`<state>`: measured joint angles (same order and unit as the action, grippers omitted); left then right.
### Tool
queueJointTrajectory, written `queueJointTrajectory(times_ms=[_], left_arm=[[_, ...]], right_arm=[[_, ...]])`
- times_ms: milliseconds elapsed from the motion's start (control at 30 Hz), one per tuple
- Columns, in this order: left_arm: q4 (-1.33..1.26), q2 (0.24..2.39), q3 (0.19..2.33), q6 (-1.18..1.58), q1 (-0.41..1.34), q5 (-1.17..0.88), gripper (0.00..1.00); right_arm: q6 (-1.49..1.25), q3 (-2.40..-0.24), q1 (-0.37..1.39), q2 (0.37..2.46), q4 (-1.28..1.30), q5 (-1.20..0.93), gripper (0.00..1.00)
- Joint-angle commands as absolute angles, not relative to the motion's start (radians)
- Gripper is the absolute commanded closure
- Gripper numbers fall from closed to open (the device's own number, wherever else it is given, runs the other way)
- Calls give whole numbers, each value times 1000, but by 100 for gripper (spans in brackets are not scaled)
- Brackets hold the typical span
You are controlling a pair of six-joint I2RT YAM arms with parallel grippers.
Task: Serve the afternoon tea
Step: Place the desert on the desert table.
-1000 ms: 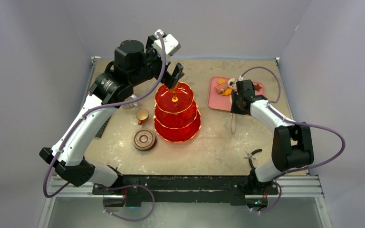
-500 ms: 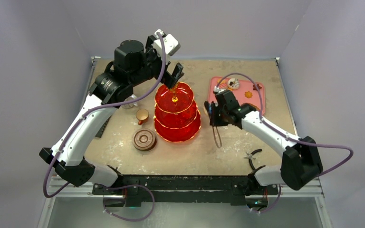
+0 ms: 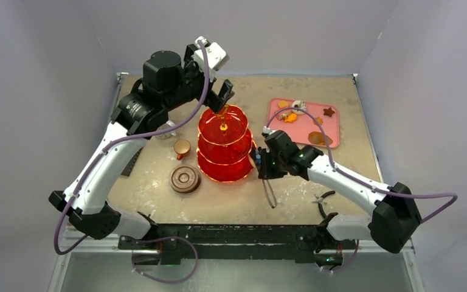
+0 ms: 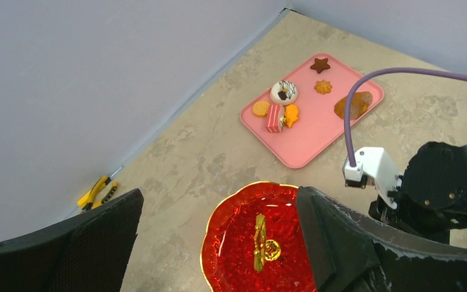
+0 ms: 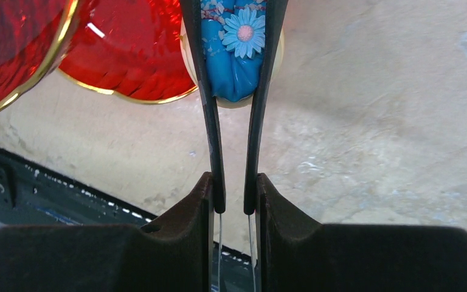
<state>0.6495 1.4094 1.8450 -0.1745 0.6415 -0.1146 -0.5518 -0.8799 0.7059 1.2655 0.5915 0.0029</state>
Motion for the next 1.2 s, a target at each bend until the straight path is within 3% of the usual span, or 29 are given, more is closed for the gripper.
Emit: queueJointTrajectory(times_ms=[0, 900, 1167], left_arm=[[639, 1388, 1893, -155, 633, -100, 4], [652, 1392, 1902, -146, 632, -95, 4], [652, 1399, 1915, -146, 633, -94, 4]], right_arm=[[-600, -884, 771, 1287, 554, -18, 79], [-532, -1031, 850, 1492, 532, 63, 73], [-552, -947, 850, 1456, 478, 61, 56]])
